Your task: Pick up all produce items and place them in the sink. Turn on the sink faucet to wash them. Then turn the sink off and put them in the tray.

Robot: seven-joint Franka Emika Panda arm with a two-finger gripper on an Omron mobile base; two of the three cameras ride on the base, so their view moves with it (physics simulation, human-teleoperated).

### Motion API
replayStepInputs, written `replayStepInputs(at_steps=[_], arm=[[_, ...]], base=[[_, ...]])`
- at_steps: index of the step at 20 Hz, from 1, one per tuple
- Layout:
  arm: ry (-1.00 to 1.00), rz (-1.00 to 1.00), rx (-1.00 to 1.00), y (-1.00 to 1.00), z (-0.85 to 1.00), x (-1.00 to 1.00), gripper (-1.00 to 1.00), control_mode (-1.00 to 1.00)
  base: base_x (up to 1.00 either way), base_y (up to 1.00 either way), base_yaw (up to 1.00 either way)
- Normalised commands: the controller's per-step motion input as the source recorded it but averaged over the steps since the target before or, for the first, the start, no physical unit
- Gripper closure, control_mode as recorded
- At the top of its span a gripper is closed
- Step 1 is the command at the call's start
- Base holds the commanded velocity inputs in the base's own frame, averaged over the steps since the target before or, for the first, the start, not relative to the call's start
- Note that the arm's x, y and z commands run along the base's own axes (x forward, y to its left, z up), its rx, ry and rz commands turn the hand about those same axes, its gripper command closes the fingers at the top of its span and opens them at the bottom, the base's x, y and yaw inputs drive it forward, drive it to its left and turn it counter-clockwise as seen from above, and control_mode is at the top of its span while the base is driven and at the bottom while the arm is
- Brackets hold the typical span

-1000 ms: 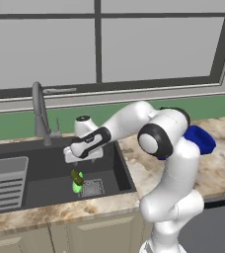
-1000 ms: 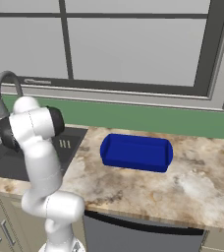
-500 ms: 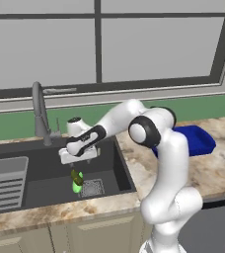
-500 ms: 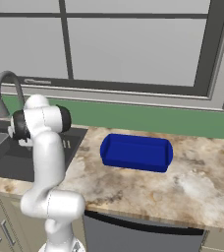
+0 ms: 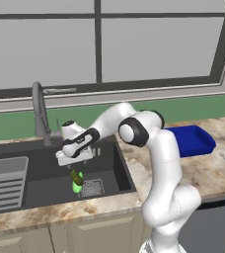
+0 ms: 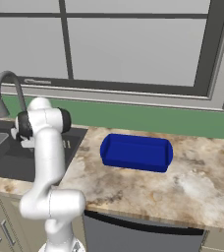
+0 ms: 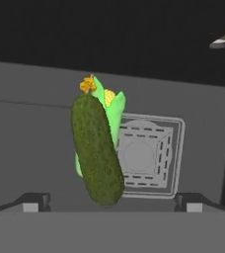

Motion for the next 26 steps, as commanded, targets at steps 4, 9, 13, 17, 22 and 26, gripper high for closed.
replayStepInputs(at_steps=[4, 9, 13, 17, 22, 26], arm=[[0.05, 0.00, 0.00, 0.09, -0.32, 0.00, -1.00, -1.00], [0.04, 0.00, 0.00, 0.03, -0.31, 0.00, -1.00, -1.00], [0.02, 0.00, 0.00, 0.00, -0.30, 0.00, -1.00, -1.00], [0.03, 0.00, 0.00, 0.00, -0.25, 0.00, -1.00, -1.00], [0.05, 0.00, 0.00, 0.00, -0.24, 0.04, -1.00, -1.00], [0.04, 0.00, 0.00, 0.00, -0.20, 0.01, -1.00, -1.00]], base=[[0.00, 0.00, 0.00], [0.00, 0.00, 0.00], [0.00, 0.00, 0.00], [0.00, 0.00, 0.00], [0.00, 0.00, 0.00], [0.00, 0.00, 0.00]])
